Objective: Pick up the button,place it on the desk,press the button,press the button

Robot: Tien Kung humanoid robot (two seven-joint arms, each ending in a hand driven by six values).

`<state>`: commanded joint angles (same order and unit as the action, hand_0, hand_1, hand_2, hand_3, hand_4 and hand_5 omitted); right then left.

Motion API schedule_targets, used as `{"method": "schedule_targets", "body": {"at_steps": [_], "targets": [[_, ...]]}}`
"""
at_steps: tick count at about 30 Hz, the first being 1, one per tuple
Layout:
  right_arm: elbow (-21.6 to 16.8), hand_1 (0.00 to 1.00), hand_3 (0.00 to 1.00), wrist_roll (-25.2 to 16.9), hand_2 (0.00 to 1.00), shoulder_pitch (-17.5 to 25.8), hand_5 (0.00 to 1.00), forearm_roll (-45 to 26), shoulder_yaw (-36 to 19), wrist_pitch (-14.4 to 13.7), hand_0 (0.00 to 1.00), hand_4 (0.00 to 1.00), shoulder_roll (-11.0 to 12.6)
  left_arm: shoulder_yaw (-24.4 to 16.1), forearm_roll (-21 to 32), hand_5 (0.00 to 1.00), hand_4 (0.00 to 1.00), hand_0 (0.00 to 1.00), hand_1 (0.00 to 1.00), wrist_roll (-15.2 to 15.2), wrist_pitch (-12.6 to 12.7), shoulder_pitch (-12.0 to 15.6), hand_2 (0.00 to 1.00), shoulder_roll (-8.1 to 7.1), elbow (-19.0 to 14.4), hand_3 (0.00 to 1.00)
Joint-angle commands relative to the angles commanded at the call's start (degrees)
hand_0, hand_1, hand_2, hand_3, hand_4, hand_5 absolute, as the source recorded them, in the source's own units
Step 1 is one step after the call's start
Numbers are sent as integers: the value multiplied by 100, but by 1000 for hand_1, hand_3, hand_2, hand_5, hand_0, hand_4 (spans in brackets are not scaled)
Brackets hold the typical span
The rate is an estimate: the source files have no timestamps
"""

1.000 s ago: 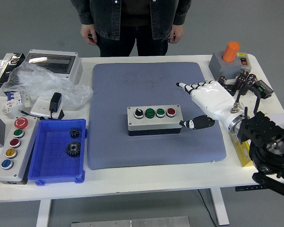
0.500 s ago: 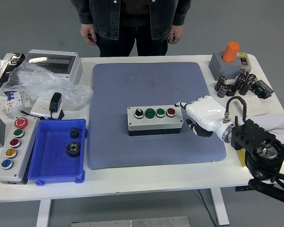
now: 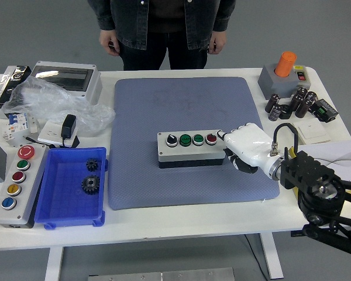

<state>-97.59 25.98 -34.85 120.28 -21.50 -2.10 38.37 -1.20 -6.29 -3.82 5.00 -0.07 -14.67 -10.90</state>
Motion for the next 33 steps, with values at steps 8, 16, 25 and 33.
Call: {"method": "schedule_targets", "body": {"at_steps": [8, 16, 25, 33], "targets": [[285, 449, 877, -75, 246, -2, 2, -171, 141, -34, 505, 362, -127, 15, -1, 434, 538, 677, 694, 9, -1, -12, 616, 0, -4, 622], [407, 448, 860, -128, 244, 29, 2, -297, 183, -58, 488, 362, -156, 56, 32, 434, 537, 677, 694, 31, -2, -8, 617, 5, -11, 622], [184, 447, 850, -233, 243, 23, 2, -268, -71, -253, 480, 364, -74, 56, 27, 434, 537, 677, 694, 37, 1, -7, 616, 4, -14, 622], [44, 445, 849, -392, 242, 139, 2, -376, -749, -583, 473, 365, 22, 3, -24, 434, 537, 677, 694, 13, -1, 5, 616, 10, -9, 621]]}}
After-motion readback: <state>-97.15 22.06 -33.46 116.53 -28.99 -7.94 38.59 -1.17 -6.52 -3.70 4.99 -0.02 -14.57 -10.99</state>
